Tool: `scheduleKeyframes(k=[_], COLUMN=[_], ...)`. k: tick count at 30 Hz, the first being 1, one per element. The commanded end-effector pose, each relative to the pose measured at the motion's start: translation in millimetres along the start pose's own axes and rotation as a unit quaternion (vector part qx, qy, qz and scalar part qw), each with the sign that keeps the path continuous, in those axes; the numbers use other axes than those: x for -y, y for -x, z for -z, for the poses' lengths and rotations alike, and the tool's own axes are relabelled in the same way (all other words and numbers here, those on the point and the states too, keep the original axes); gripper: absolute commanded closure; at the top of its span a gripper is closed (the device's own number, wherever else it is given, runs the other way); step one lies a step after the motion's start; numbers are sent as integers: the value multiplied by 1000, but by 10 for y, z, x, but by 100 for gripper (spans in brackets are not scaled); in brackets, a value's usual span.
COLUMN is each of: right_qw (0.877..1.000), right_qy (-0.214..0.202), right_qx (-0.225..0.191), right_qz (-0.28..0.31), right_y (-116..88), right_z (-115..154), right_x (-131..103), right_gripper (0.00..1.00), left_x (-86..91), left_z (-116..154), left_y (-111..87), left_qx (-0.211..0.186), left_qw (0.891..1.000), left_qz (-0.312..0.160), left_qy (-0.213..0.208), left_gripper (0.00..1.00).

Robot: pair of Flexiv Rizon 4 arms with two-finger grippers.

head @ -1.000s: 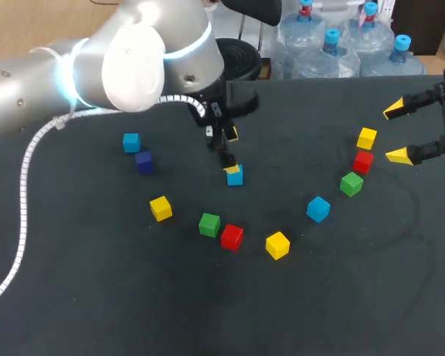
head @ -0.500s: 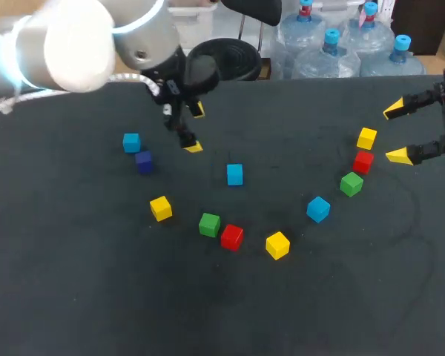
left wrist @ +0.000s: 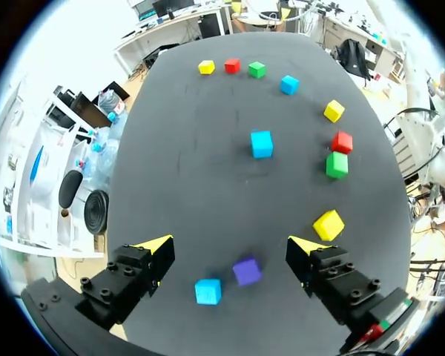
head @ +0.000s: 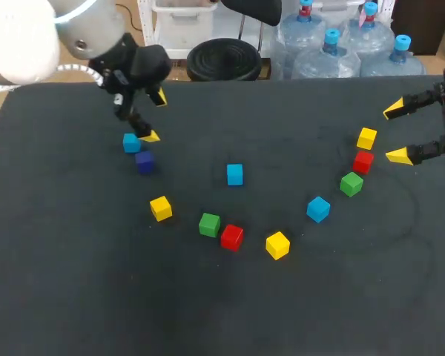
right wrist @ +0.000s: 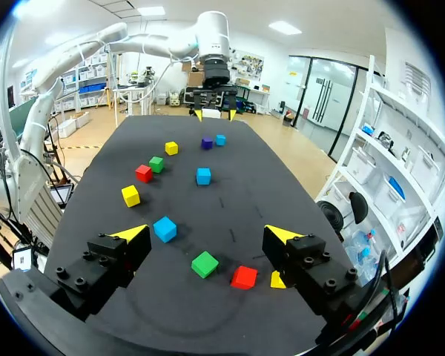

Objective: Place the blue cubes, place green cubes on the blue cubes, place the yellow cubes on the green cubes, then place the red cubes on the yellow cubes, and place purple cube on the red cubes.

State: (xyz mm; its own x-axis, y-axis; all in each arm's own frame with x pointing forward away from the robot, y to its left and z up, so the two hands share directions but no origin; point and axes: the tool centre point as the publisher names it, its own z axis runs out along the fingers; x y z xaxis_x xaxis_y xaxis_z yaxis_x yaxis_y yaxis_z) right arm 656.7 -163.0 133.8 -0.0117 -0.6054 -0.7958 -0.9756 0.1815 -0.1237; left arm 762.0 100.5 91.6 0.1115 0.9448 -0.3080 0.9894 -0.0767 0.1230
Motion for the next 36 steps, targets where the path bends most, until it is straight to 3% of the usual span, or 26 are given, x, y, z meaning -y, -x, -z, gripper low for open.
scheduleKeyframes(k=[1, 15, 28, 36], right_qw=[1000, 1000, 1000, 1000], right_qy=[0, 0, 0, 0], right_qx=[1, 1, 1, 1], right_qz=[1, 1, 1, 1], right_y=[-4, -4, -4, -4], right_z=[-9, -9, -9, -9], right_x=[6, 6, 6, 6], right_gripper=[0, 0, 0, 0], left_x=[-52, -77, -204, -290], left_z=[-29, -189, -398, -487], left_y=[-214, -687, -969, -1020], left_qx=[12, 13, 0, -5], left_qw=[1000, 1000, 999, 999], left_qz=[4, 23, 36, 37], left_qy=[-1, -14, -20, -21], left_gripper=[0, 0, 0, 0])
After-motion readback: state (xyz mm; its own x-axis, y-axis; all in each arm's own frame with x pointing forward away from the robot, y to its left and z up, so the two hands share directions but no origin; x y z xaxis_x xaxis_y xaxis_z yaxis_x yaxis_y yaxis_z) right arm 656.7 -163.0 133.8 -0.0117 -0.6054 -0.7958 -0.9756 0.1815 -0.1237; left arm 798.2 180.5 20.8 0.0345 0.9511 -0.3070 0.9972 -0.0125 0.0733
